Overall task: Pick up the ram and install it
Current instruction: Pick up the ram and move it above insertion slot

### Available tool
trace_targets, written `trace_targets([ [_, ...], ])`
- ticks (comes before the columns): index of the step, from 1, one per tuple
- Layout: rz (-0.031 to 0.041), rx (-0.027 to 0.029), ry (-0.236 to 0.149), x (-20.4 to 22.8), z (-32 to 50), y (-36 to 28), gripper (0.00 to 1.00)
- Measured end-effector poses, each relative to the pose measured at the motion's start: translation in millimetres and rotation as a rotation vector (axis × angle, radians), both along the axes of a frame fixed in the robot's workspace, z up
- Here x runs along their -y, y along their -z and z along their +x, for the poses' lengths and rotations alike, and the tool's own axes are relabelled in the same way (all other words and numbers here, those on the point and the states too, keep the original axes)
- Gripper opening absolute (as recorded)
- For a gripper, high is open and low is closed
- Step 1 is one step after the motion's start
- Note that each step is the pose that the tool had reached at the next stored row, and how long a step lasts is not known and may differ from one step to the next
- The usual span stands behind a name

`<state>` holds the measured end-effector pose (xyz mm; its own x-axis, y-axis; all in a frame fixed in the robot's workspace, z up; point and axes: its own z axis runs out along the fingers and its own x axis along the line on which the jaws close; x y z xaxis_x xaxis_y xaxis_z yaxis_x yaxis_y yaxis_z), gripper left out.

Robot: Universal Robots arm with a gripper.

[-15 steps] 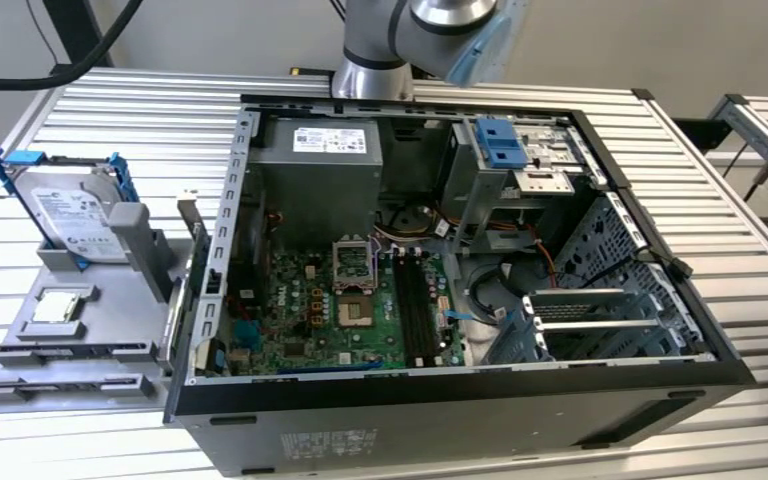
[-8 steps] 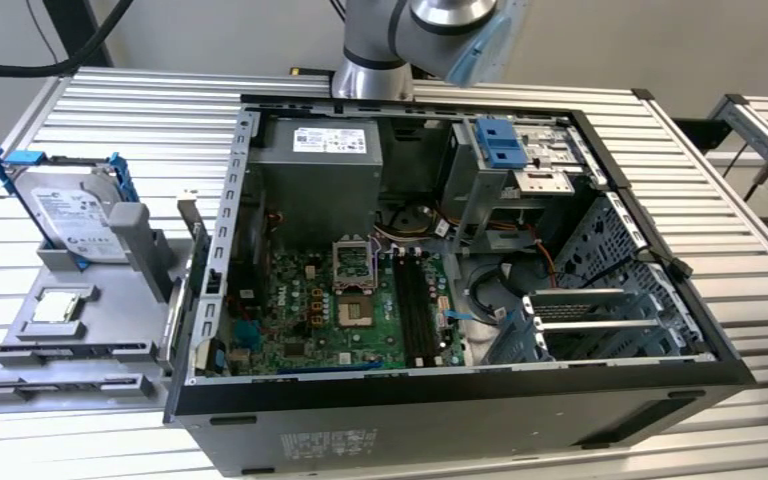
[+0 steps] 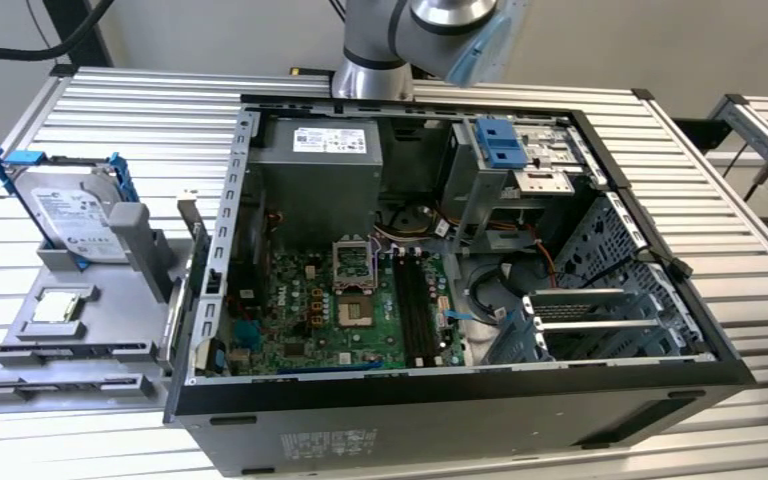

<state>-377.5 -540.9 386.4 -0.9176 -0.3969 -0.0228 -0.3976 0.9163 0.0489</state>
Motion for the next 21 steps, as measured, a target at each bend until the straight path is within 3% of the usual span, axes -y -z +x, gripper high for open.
trace_targets([
  [12,-0.0042,0.0013,-0.214,0.0,0.0,0.1,0.0],
  [21,-0.0058,0.0175,-0.376,0.0,0.0,1.8,0.0],
])
